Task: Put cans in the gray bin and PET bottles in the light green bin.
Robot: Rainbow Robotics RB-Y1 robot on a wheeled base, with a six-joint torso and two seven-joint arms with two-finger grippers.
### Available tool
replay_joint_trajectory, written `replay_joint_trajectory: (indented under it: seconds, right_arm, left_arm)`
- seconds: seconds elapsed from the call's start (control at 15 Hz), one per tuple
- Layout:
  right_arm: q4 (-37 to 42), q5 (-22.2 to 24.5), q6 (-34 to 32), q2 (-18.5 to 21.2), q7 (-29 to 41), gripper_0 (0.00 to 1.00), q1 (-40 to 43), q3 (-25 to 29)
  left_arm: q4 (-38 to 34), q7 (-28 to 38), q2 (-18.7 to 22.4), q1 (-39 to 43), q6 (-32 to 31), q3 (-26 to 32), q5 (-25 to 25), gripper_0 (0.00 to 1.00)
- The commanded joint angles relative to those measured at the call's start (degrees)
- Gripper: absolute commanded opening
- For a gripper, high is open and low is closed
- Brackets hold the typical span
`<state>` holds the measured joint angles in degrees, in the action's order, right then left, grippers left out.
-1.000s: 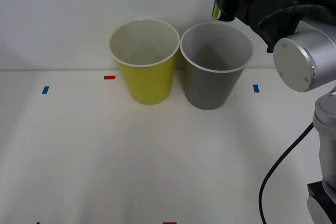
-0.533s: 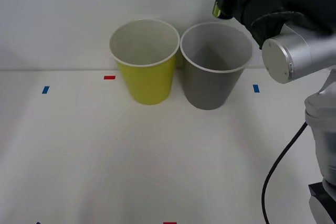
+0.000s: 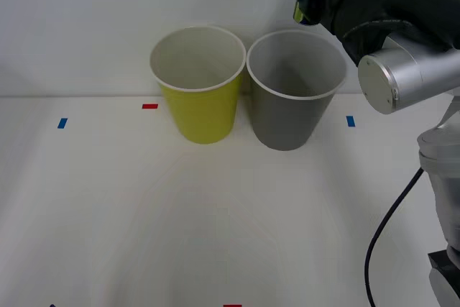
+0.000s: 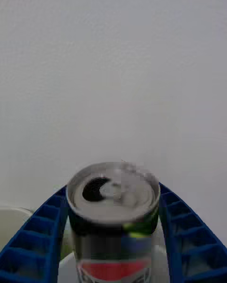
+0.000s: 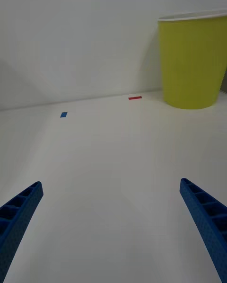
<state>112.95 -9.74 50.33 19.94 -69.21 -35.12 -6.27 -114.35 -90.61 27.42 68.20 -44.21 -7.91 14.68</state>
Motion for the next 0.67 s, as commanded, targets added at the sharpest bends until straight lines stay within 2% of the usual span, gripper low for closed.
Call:
replay_joint_trajectory:
  seconds: [0.07, 0.67]
  right_arm:
    - [0.1, 0.0, -0.1, 0.2, 0.1, 1.0, 0.0, -0.1]
    - [0.3, -0.2, 0.0, 0.2, -0.1, 1.0, 0.0, -0.2]
  left_arm:
    - [0.0, 0.0, 0.0, 0.0, 0.0, 0.0, 0.0, 1.0]
    - [0.0, 0.0, 0.0, 0.0, 0.0, 0.0, 0.0, 1.0]
